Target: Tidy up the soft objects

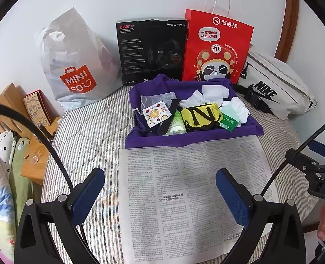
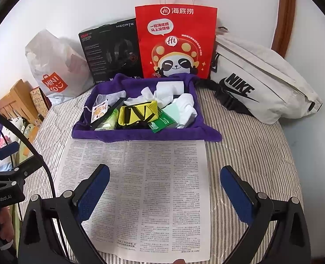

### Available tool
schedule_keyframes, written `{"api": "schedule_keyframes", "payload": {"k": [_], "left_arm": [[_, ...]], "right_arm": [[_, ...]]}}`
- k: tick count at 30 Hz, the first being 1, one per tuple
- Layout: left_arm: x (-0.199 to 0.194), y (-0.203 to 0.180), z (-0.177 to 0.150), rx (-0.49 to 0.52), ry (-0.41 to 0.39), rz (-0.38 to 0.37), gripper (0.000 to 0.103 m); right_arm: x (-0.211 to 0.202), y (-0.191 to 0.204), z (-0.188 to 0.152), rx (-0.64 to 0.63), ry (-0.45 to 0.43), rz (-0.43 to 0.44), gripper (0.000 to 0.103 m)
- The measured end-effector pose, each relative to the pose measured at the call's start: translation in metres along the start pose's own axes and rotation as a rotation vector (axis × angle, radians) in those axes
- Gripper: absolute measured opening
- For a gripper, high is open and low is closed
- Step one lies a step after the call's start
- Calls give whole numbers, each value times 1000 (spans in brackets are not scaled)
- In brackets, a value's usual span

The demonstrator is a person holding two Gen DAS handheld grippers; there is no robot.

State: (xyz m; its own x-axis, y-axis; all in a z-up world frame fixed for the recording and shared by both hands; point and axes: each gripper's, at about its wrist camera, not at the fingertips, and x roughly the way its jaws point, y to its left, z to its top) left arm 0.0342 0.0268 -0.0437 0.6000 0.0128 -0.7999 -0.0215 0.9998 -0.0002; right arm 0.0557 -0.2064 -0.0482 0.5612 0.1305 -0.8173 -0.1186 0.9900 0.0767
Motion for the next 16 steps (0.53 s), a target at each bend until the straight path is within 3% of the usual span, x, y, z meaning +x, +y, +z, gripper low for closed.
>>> {"api": "schedule_keyframes", "payload": {"k": [16], "left_arm": [[4, 5, 2, -7, -7, -6, 103]], "right_arm": [[2, 2, 0, -6, 8, -1, 100]]}}
